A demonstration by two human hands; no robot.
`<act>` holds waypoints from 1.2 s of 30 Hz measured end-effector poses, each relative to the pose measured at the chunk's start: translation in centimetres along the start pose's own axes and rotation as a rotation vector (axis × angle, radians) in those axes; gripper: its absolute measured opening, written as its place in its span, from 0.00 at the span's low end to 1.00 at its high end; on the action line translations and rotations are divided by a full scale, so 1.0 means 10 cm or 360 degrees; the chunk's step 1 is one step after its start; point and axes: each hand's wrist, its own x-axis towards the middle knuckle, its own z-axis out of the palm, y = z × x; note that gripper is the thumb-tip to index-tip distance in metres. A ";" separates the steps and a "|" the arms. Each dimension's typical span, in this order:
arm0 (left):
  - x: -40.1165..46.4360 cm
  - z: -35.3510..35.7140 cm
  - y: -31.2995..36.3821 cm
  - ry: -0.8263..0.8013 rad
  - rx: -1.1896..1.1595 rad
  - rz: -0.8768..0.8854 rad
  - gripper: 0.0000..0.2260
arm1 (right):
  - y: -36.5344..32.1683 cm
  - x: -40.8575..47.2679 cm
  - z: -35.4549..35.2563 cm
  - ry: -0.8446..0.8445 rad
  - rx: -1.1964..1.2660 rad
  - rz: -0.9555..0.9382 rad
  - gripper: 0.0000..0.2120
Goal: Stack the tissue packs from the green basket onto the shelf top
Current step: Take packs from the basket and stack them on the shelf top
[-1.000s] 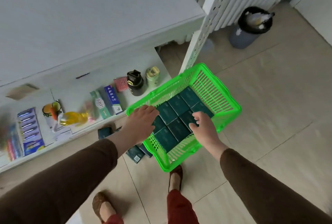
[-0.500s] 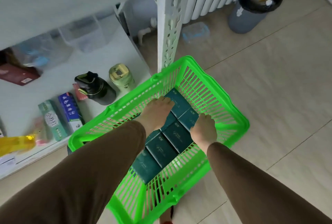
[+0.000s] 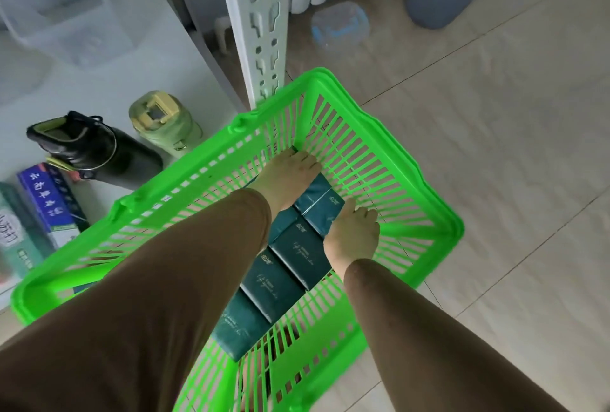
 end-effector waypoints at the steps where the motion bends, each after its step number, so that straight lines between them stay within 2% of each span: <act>1: 0.01 0.00 0.00 -0.0004 0.0014 0.0023 0.34 | 0.00 0.01 0.01 0.0001 -0.0030 0.0009 0.24; 3: 0.02 0.00 -0.01 0.0036 0.0090 0.0069 0.34 | 0.02 0.04 0.01 0.0038 -0.0102 0.0014 0.23; 7: 0.01 -0.04 -0.05 0.0103 0.0288 0.0148 0.27 | 0.05 0.06 -0.02 0.0052 -0.0222 -0.0005 0.14; 10: -0.08 -0.10 -0.05 0.0182 0.0262 0.0130 0.22 | 0.05 0.00 -0.10 0.0062 -0.0169 -0.0014 0.12; 14: -0.38 -0.23 -0.01 0.0236 0.0003 -0.0058 0.28 | 0.08 -0.23 -0.38 0.0067 -0.0043 -0.0105 0.18; 17: -0.78 -0.52 -0.01 0.0268 -0.0190 -0.0247 0.28 | 0.17 -0.50 -0.79 0.0022 0.0239 -0.0170 0.23; 22: -1.86 -1.34 -0.13 0.0475 -0.0490 -0.0536 0.22 | 0.41 -1.12 -1.59 0.0066 0.0662 -0.0478 0.20; 25: -2.68 -1.90 -0.30 0.0597 -0.0552 -0.0732 0.22 | 0.32 -1.65 -2.07 0.0141 0.0807 -0.0731 0.20; 30: -4.19 -2.58 -0.73 0.0857 -0.0612 -0.0960 0.25 | -0.27 -2.59 -2.81 0.0272 0.0974 -0.1241 0.26; 36: -6.05 -2.87 -1.33 0.1037 -0.0596 -0.1145 0.23 | -1.37 -3.68 -3.32 0.0333 0.1080 -0.1615 0.29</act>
